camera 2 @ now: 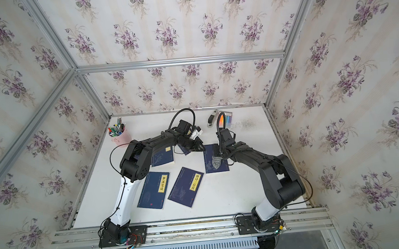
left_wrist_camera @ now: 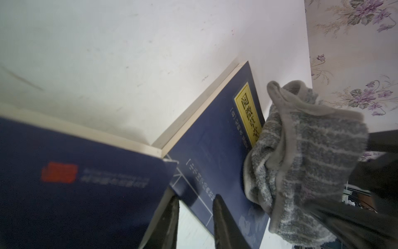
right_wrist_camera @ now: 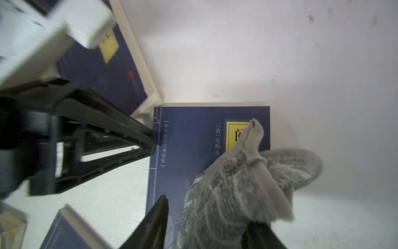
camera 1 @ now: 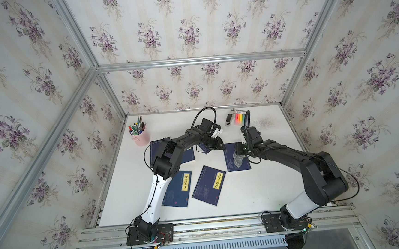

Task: Wipe the cover of the book
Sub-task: Wipe the dirt from the cover of the book.

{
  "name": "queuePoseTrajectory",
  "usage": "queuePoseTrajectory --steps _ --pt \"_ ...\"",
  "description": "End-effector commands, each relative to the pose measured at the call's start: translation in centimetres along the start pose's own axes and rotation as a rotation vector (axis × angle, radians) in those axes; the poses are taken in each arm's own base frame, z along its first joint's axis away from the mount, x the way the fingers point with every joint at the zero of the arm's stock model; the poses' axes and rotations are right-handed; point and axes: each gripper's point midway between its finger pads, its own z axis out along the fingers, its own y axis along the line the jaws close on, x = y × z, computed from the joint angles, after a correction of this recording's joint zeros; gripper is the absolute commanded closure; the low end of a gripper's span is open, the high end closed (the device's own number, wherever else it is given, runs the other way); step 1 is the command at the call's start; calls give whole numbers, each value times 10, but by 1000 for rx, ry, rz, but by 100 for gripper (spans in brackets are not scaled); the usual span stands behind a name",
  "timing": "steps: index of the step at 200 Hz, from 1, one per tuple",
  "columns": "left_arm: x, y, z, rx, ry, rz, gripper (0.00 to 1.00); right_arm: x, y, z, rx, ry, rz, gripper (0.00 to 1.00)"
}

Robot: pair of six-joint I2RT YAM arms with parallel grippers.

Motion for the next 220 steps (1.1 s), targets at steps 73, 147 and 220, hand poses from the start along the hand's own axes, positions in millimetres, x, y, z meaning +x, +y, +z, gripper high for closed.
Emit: queuePoseTrajectory --steps 73,147,220 --pt "2 2 2 -5 9 -19 70 -38 -30 -1 59 -119 5 28" --pt "3 2 0 -11 11 -14 70 -11 -29 15 0 -16 47 77" --pt "1 -1 -2 -8 7 -10 70 54 -14 -1 -97 93 80 84"
